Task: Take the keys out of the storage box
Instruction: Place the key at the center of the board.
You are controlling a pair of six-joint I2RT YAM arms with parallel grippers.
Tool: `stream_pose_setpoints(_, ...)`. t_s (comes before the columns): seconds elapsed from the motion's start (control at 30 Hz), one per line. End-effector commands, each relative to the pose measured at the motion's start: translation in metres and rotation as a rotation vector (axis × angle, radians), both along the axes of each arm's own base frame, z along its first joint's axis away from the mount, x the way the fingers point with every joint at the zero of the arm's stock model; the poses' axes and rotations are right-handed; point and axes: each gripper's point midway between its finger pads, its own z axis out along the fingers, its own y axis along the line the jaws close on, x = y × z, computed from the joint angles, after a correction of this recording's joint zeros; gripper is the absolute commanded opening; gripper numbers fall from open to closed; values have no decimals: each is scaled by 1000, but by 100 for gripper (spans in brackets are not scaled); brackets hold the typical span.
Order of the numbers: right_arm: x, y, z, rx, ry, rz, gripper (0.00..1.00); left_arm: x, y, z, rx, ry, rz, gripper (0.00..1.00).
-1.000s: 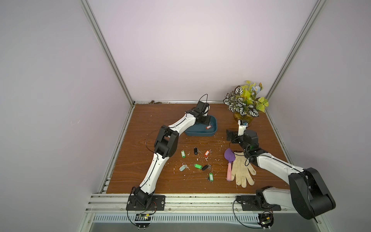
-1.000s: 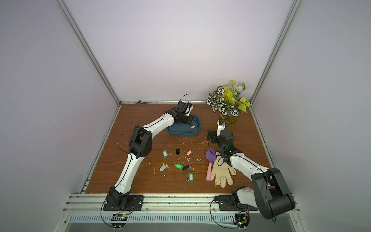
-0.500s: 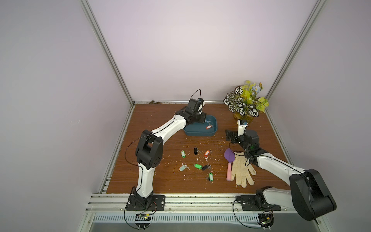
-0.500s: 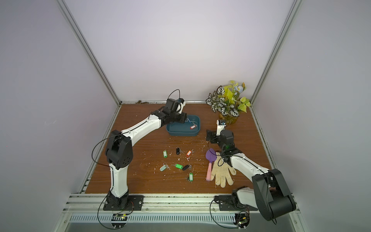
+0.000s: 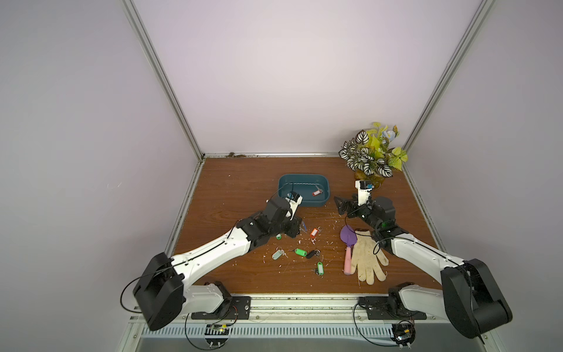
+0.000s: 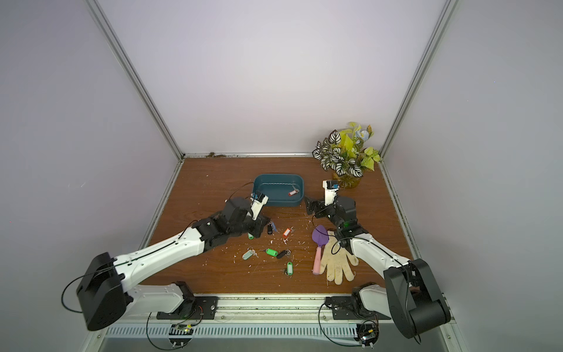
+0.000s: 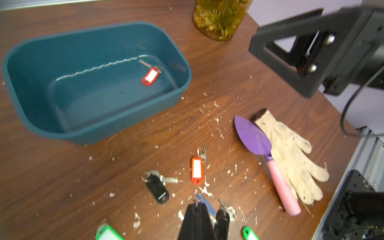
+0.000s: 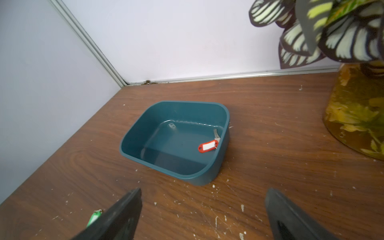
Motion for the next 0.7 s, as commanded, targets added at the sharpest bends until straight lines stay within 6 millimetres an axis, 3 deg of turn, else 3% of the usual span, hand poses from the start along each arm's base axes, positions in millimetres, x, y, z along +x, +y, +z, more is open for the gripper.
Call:
stream_pose_setpoints(0.0, -5, 17, 25, 93, -60, 74, 99, -29, -6, -11, -21, 15, -34, 0)
stream_pose_setpoints(0.13, -6, 27, 21, 89, -42, 95, 99, -75, -17, -42, 16, 84, -134, 0)
stream_pose_setpoints(0.3, -10, 37, 22, 77, -48, 118, 99, -105, -15, -71, 37, 137, -174, 0)
stream_pose_setpoints(0.67, -20, 48, 19, 24, -52, 125, 99, -120, 16, -108, 23, 199, -92, 0)
